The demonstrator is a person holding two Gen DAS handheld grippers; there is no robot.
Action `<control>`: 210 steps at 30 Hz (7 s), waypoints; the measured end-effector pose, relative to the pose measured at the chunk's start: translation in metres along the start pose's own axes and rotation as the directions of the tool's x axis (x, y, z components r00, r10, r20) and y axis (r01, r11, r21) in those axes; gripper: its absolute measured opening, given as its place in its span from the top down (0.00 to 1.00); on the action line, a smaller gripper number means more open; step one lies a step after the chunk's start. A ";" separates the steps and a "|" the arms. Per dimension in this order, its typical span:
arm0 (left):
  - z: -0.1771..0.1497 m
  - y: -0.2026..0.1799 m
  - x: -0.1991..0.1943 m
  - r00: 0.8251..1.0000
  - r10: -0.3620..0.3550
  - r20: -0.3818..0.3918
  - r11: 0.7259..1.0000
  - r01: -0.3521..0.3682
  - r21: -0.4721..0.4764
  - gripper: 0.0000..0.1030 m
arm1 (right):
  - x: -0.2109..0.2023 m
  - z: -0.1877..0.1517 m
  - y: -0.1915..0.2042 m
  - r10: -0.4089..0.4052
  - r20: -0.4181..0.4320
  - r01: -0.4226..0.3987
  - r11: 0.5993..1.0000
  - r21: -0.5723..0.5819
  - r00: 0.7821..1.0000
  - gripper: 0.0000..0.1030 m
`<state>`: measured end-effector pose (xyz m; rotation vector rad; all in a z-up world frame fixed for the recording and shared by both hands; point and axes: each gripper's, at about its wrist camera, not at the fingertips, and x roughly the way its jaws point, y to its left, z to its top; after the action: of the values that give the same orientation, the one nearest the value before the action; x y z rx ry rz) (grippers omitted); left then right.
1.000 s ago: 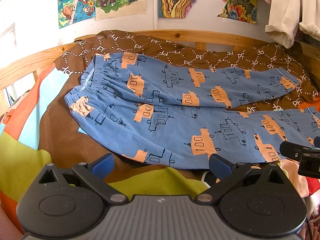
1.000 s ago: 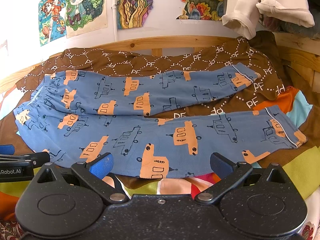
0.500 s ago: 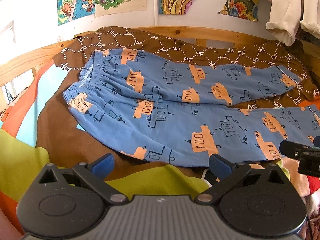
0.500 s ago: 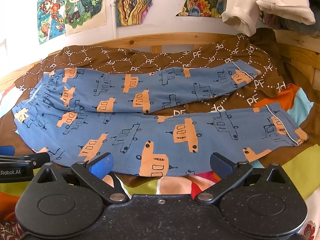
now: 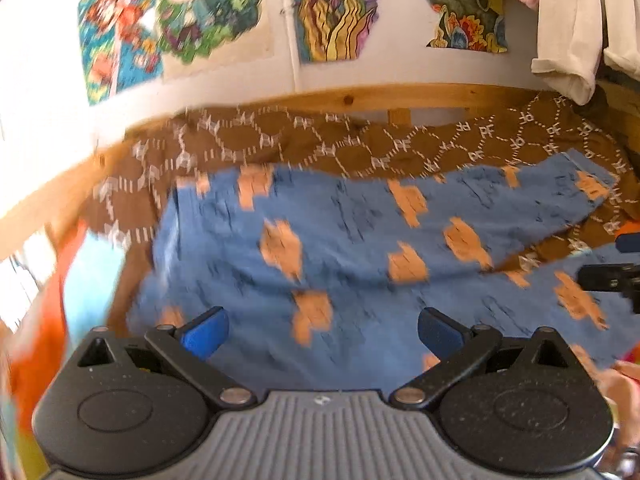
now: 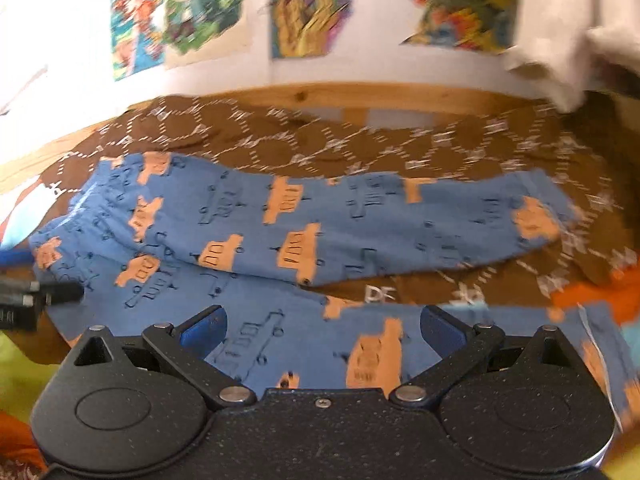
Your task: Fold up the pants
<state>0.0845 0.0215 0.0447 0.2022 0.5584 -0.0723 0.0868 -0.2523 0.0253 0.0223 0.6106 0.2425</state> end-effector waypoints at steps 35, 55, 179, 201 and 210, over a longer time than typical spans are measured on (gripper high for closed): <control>0.130 0.058 0.209 0.965 -0.027 -0.262 0.797 0.179 0.576 0.80 | 0.246 0.184 -0.050 0.162 -0.388 -0.352 0.797 -0.491 0.908 0.29; 0.171 0.078 0.200 0.980 0.064 -0.188 0.914 0.018 0.406 0.99 | 0.215 0.211 -0.040 0.019 -0.048 -0.040 0.876 -0.480 0.999 1.00; -0.016 -0.148 0.146 0.558 -0.822 -0.116 0.555 0.739 -0.382 0.86 | 0.074 0.061 -0.093 0.043 -0.218 -0.054 0.998 -0.043 0.975 0.52; -0.009 -0.151 0.127 0.578 -0.810 -0.102 0.584 0.776 -0.241 1.00 | 0.058 0.049 -0.093 -0.147 -0.150 0.156 0.987 0.047 0.978 1.00; -0.006 -0.170 0.113 0.561 -0.812 -0.163 0.580 0.805 -0.124 1.00 | -0.078 -0.027 -0.139 -0.327 0.018 0.281 0.840 0.464 0.945 1.00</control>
<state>0.1566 -0.1446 -0.0492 -0.1098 0.8275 -0.9729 0.0406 -0.4064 0.0346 0.3888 0.5540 -0.2184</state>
